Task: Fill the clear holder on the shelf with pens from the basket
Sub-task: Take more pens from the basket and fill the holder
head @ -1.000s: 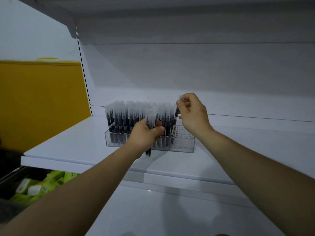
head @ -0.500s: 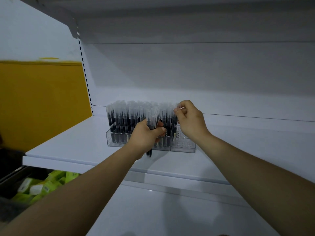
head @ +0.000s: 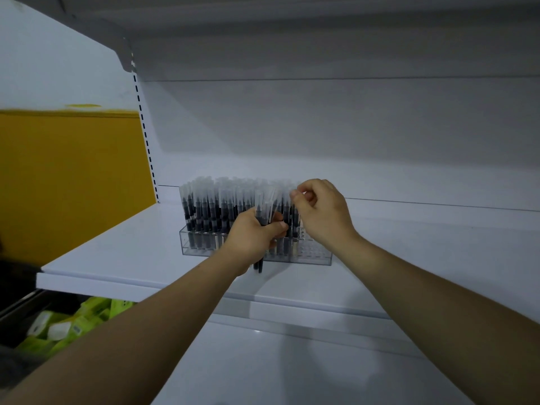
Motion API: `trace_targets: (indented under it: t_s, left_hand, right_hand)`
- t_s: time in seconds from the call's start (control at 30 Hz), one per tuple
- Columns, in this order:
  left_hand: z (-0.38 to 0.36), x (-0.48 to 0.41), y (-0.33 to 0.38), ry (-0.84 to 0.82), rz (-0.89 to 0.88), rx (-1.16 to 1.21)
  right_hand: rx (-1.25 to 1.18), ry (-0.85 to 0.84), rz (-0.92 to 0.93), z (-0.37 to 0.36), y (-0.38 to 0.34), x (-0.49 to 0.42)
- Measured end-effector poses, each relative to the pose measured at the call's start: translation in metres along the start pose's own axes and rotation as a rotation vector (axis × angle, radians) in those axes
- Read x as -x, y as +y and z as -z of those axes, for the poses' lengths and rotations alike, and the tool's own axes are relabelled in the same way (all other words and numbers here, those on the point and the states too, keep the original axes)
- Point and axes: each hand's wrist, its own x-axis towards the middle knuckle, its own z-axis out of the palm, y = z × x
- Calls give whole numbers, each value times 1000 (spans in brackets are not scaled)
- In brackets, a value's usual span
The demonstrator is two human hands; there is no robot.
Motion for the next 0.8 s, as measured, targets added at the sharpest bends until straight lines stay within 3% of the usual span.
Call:
trace_targets:
  t_s: [0.17, 0.37, 0.53, 0.7, 0.8]
  left_hand:
    - [-13, 0, 8, -39, -34, -45]
    - [-20, -2, 8, -63, -22, -12]
    - [-21, -6, 4, -40, -44, 34]
    - [-13, -13, -6, 24, 17, 61]
    - [-10, -14, -9, 18, 12, 76]
  right_hand:
    - [-96, -150, -17, 10, -18, 4]
    - [-212, -146, -124, 16, -13, 1]
    - [-267, -21, -153, 22, -3, -7]
    - [-399, 212, -181, 40, 1, -29]
    - [-359, 205, -165, 38, 14, -40]
